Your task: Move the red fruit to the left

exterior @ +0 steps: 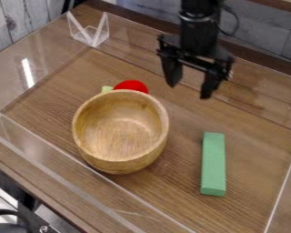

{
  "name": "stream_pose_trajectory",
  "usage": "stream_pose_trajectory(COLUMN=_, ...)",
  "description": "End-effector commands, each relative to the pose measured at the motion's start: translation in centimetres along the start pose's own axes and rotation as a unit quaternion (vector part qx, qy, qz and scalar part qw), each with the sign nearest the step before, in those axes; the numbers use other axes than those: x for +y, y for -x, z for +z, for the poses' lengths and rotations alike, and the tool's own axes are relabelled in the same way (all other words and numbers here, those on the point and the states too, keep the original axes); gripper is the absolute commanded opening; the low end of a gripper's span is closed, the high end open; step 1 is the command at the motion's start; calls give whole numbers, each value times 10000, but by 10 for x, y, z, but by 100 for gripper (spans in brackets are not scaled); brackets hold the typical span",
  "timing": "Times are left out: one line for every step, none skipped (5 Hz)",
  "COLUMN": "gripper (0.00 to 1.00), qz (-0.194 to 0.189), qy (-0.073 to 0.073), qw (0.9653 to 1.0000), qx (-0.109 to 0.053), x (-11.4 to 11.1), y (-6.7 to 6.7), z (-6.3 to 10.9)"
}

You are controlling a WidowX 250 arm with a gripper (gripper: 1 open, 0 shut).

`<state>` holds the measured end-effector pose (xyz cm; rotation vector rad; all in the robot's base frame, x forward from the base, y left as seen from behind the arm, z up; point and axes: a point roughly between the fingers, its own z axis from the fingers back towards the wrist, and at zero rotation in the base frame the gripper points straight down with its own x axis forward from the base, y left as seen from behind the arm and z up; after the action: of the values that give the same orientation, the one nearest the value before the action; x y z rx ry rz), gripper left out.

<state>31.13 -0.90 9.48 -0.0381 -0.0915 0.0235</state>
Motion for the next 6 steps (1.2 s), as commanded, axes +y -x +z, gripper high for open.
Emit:
stream_pose_trajectory(gripper=100, qz=-62, qy=21, qw=9994, qx=-339, x=3, y=-20, z=18)
stream_pose_trajectory(gripper=100, qz=41, qy=16, qw=9996, qx=-266, x=-9, y=-22, z=11)
stream_pose_trajectory(gripper=100, qz=99, qy=21, qw=9996, qx=-266, x=-27, y=-24, z=5)
stream_pose_trajectory(gripper=100, qz=249, qy=40, qw=9994, qx=-246, x=-19, y=-22, z=4)
stream_pose_trajectory(gripper=100, qz=349, qy=-10, qw=9992, qx=-187, x=-10, y=-24, z=-2)
stream_pose_trajectory(gripper=100, qz=-19, qy=-12, qw=10000, qx=-26, x=-7, y=-23, z=-15)
